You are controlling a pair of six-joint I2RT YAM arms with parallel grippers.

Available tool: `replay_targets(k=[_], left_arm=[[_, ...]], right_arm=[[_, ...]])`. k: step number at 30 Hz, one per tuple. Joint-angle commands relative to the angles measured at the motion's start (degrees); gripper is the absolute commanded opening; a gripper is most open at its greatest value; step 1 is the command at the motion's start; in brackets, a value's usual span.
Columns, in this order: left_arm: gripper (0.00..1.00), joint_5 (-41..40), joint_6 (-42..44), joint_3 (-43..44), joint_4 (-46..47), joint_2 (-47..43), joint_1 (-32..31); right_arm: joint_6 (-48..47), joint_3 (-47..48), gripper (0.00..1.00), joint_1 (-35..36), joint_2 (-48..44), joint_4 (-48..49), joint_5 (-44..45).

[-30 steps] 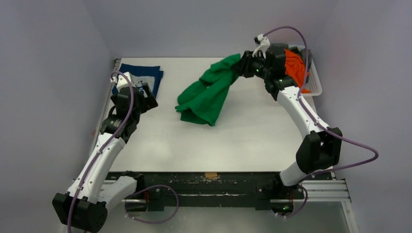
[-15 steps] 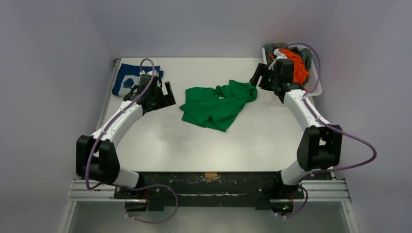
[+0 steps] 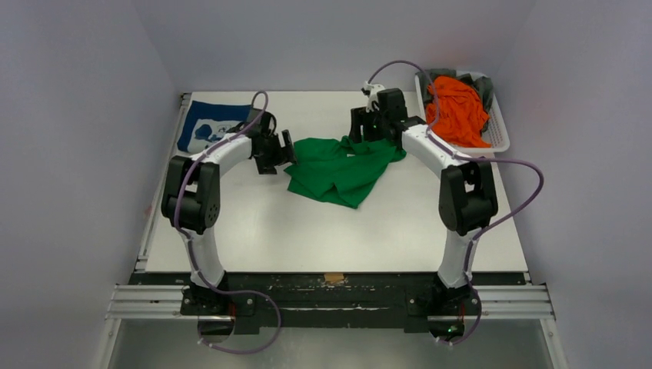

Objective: Fold and stack the t-shirts
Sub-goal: Flatten out the tshirt

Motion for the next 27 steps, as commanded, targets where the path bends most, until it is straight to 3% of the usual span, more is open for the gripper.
replay_targets(k=[1, 7, 11, 17, 27], left_arm=[[0.79, 2.2, -2.3, 2.8, 1.1, 2.2, 0.2], [0.66, 3.3, -3.6, 4.9, 2.1, 6.7, 0.2], [0.36, 5.3, -4.0, 6.1, 3.3, 8.6, 0.2], [0.00, 5.3, -3.1, 8.7, 3.0, 9.9, 0.2], [0.00, 4.8, -1.2, 5.2, 4.2, 3.3, 0.2]], right_arm=[[-1.8, 5.4, 0.66, 0.3, 2.0, -0.7, -1.3], [-0.1, 6.6, 0.65, 0.5, 5.2, 0.2, -3.0], [-0.4, 8.1, 0.63, 1.0, 7.5, -1.3, -3.8], [-7.0, 12.9, 0.62, 3.8, 11.8, -5.1, 0.6], [-11.8, 20.4, 0.58, 7.7, 19.2, -5.6, 13.4]])
